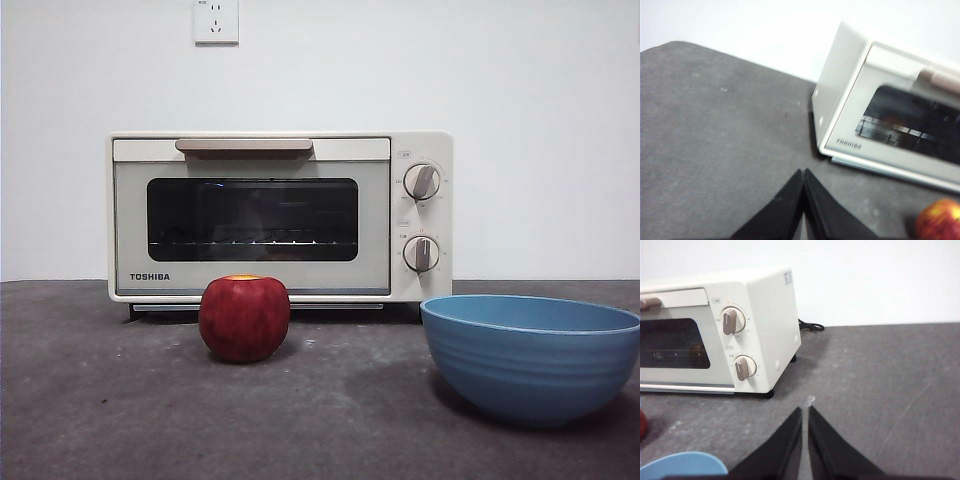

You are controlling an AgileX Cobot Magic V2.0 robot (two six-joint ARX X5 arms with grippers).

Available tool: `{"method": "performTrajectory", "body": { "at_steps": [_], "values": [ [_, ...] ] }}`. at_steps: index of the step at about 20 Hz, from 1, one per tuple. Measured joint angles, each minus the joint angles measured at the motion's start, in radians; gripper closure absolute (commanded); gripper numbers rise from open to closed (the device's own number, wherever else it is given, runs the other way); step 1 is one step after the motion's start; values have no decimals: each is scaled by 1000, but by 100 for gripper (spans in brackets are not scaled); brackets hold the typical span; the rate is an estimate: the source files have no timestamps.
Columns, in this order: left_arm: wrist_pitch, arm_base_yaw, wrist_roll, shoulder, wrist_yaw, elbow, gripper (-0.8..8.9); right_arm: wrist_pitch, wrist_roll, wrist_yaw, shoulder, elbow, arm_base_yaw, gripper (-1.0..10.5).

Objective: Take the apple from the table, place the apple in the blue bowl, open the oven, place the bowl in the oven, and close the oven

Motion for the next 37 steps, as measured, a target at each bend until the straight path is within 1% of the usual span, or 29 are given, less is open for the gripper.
{"method": "performTrajectory", "body": {
  "at_steps": [4, 6, 8, 11, 13, 16, 18, 21, 27, 29, 32, 35, 37],
  "values": [
    [-18, 0, -98, 0, 7, 1, 806, -43, 82, -13, 0, 0, 0, 943],
    [-48, 0, -138, 0, 46, 5, 806, -45, 133, -29, 0, 1, 0, 943],
    [-77, 0, -157, 4, 93, 29, 806, -82, 175, -29, 0, 17, 0, 943],
    [-134, 0, -166, 20, 118, 112, 806, -171, 201, -29, 3, 84, 0, 943],
    [-178, 0, -164, 44, 137, 174, 806, -222, 204, -28, 18, 146, 0, 943],
    [-255, 0, -144, 102, 200, 251, 806, -294, 201, -35, 66, 235, 0, 943],
    [-317, 0, -114, 161, 251, 302, 806, -346, 195, -61, 120, 293, 3, 943],
    [-407, 0, -59, 247, 315, 380, 806, -422, 167, -109, 206, 381, 10, 943],
    [-539, -24, 44, 407, 410, 513, 806, -601, 51, -217, 419, 586, 58, 943],
    [-579, -46, 77, 451, 437, 552, 806, -670, 2, -232, 492, 653, 87, 943],
    [-642, -91, 116, 491, 447, 599, 806, -766, -67, -235, 586, 746, 143, 943],
    [-730, -164, 166, 522, 449, 661, 806, -851, -140, -234, 683, 853, 243, 943],
    [-753, -195, 188, 531, 450, 690, 806, -853, -162, -211, 718, 872, 307, 943]
  ]
}}
